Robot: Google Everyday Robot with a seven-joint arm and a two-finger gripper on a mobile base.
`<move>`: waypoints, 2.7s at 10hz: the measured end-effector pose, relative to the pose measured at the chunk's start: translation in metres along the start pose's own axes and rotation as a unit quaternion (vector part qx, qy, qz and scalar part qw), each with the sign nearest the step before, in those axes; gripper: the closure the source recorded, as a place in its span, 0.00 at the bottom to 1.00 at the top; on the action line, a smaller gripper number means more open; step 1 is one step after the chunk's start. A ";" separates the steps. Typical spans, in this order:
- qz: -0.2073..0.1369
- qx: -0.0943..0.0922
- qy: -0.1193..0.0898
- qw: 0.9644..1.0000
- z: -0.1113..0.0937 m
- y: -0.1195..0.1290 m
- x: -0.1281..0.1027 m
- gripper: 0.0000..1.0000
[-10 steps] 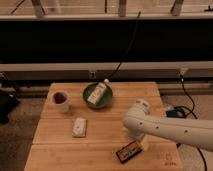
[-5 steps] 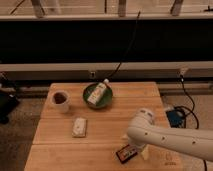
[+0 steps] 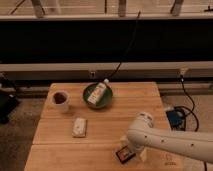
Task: Place the eraser on the white sponge
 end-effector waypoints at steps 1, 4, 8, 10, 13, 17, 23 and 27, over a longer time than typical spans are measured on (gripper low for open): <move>0.000 -0.001 -0.003 1.000 0.003 0.001 0.000 0.28; -0.006 -0.004 -0.017 1.000 0.008 0.005 -0.003 0.59; -0.013 -0.013 -0.025 1.000 0.003 0.008 -0.007 0.97; -0.029 -0.014 -0.022 0.999 -0.021 -0.006 -0.013 1.00; -0.065 -0.016 -0.014 0.998 -0.049 -0.031 -0.028 1.00; -0.127 -0.014 -0.010 0.992 -0.068 -0.069 -0.070 1.00; -0.249 -0.017 -0.018 0.968 -0.068 -0.144 -0.137 1.00; -0.290 -0.007 -0.025 0.957 -0.070 -0.179 -0.144 1.00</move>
